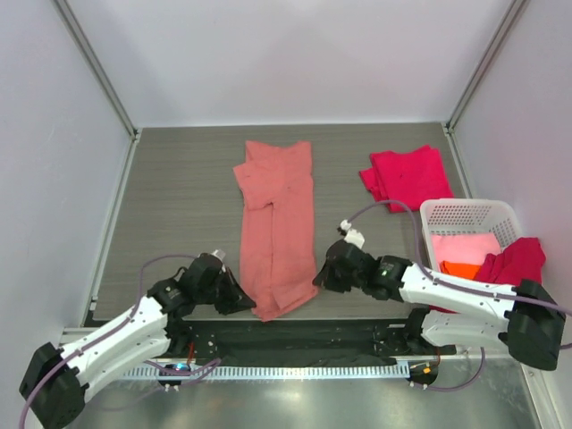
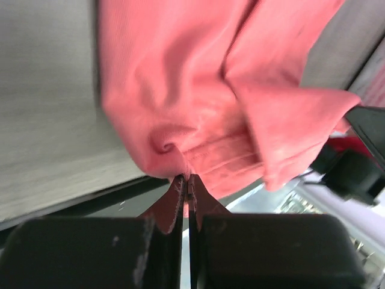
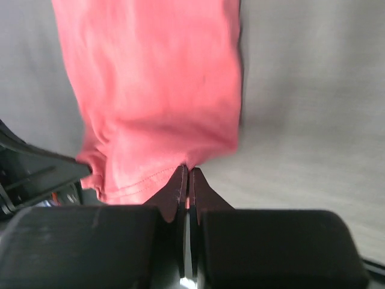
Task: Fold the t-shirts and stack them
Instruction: Fold the tshirt
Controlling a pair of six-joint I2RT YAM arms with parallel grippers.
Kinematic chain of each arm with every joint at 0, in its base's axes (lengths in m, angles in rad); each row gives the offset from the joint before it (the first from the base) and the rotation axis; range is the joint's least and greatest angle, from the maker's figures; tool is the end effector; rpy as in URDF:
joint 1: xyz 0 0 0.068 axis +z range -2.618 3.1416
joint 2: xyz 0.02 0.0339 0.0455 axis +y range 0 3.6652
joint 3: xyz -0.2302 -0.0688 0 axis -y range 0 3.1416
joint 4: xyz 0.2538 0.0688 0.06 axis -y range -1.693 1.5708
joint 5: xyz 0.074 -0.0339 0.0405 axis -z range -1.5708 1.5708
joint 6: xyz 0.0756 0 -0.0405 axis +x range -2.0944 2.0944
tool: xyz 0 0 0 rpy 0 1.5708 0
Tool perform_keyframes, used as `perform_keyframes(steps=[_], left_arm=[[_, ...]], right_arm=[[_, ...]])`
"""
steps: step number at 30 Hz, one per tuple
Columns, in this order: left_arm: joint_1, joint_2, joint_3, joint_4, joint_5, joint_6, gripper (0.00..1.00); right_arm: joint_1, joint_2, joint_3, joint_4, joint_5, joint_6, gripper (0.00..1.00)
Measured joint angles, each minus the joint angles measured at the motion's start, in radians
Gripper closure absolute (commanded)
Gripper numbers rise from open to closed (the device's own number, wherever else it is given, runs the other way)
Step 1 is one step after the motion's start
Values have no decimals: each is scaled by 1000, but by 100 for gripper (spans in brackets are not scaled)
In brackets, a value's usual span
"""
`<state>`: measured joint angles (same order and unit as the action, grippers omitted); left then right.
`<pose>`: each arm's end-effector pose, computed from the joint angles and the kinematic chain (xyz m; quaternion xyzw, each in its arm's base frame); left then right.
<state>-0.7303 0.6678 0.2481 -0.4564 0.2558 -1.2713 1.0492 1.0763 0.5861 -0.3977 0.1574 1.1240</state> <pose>0.1285 -0.1408 0.0944 -0.2074 0.9103 -0.3490 0.0812 0.1382 0.2167 0.1342 0.0614 0.9377 0.2610 0.2210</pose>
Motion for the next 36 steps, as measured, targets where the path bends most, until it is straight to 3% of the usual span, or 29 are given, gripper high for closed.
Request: perform_keyframes(steps=[5,12,23,36], left_arm=[[179,214,153,76,56,88,100],[388,403,358,146,76,219,100],[486,697,539,260,78,284,100],[505,918,699,377,58,278,100]], right_arm=[[-179,42,102,-8,-28,-142,99],[-334,252,285,-11,-85,-305,99],[-511,484,530,-7,-180,-445,99],[-584,713,719,-5,-254,-537,99]])
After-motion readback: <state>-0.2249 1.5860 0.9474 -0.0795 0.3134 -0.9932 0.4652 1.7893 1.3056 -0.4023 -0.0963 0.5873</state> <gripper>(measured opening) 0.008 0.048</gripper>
